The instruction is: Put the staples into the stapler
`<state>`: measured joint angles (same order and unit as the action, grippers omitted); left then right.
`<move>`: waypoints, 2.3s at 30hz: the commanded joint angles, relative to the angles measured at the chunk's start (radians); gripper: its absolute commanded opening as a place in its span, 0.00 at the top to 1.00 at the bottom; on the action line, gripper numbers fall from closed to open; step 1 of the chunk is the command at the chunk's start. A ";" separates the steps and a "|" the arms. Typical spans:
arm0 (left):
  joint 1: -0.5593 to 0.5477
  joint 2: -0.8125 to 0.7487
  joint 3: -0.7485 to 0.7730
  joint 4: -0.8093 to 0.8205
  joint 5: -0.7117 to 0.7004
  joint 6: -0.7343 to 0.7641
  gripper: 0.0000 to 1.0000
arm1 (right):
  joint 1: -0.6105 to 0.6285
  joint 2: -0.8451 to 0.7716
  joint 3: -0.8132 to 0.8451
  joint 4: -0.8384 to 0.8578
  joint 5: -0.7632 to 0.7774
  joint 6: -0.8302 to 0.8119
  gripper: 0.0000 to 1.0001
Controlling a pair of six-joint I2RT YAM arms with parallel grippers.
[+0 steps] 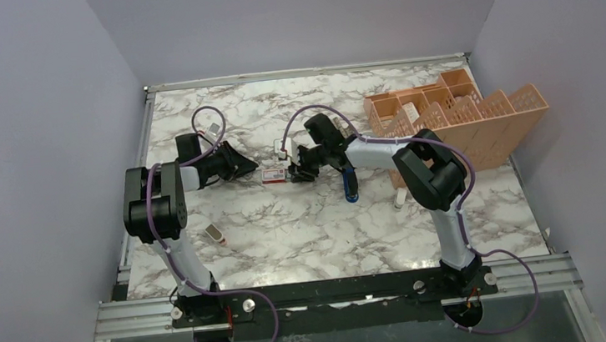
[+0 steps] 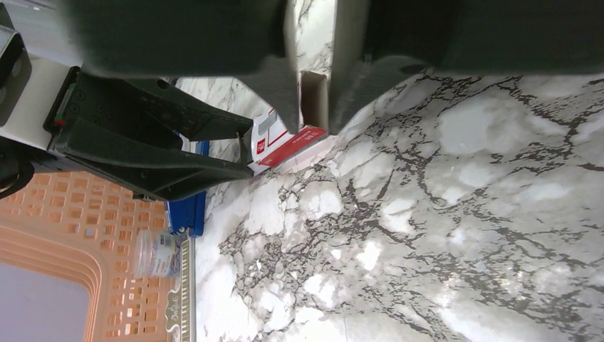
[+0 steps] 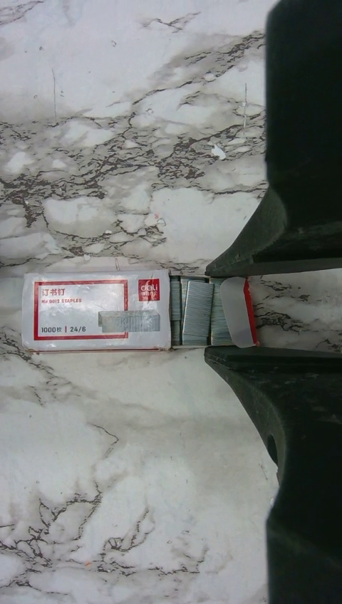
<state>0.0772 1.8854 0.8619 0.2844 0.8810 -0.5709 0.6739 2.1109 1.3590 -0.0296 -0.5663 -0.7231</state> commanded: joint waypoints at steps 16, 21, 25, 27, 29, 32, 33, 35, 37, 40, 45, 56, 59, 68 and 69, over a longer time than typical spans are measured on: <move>-0.067 0.061 -0.008 0.036 0.051 0.017 0.87 | -0.007 0.019 -0.018 -0.017 0.052 0.004 0.59; -0.067 0.056 -0.006 0.038 0.057 0.024 1.00 | -0.007 0.019 -0.020 -0.017 0.053 0.003 0.64; -0.061 0.042 -0.003 0.038 0.063 0.039 1.00 | -0.007 0.017 -0.023 -0.016 0.066 0.001 0.65; -0.052 0.032 -0.002 0.038 0.061 0.042 1.00 | -0.006 0.014 -0.027 -0.011 0.078 0.001 0.66; -0.038 0.019 -0.002 0.038 0.055 0.042 1.00 | -0.007 0.012 -0.029 -0.009 0.086 0.001 0.66; -0.022 0.002 -0.008 0.038 0.034 0.042 1.00 | -0.008 0.011 -0.031 -0.003 0.096 0.002 0.66; -0.015 -0.004 -0.011 0.039 0.024 0.041 1.00 | -0.008 0.011 -0.032 -0.002 0.099 0.001 0.66; 0.002 -0.016 -0.021 0.045 0.002 0.032 1.00 | -0.008 0.011 -0.035 0.002 0.104 0.002 0.66; 0.028 -0.030 -0.036 0.061 -0.023 0.011 1.00 | -0.010 0.011 -0.038 0.007 0.108 0.004 0.66; 0.070 -0.043 -0.052 0.076 -0.048 -0.019 1.00 | -0.010 0.012 -0.040 0.012 0.109 0.007 0.66; 0.102 -0.073 -0.066 0.079 -0.088 -0.038 1.00 | -0.012 0.013 -0.037 0.019 0.107 0.027 0.65; 0.148 -0.213 -0.107 0.071 -0.189 -0.078 0.55 | -0.026 -0.026 -0.006 0.126 0.175 0.304 0.32; 0.120 -0.260 -0.097 0.034 -0.213 -0.066 0.47 | -0.028 -0.073 0.017 0.143 0.211 0.412 0.30; 0.066 -0.474 0.016 -0.331 -0.370 0.036 0.41 | -0.029 -0.259 0.029 0.042 0.413 0.671 0.32; 0.067 -0.506 0.023 -0.363 -0.380 0.047 0.41 | -0.029 -0.274 0.042 -0.020 0.432 0.704 0.34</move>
<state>0.1417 1.5143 0.8288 0.1059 0.5938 -0.5903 0.6460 1.9263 1.3525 0.0544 -0.2649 -0.1871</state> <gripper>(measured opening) 0.581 0.685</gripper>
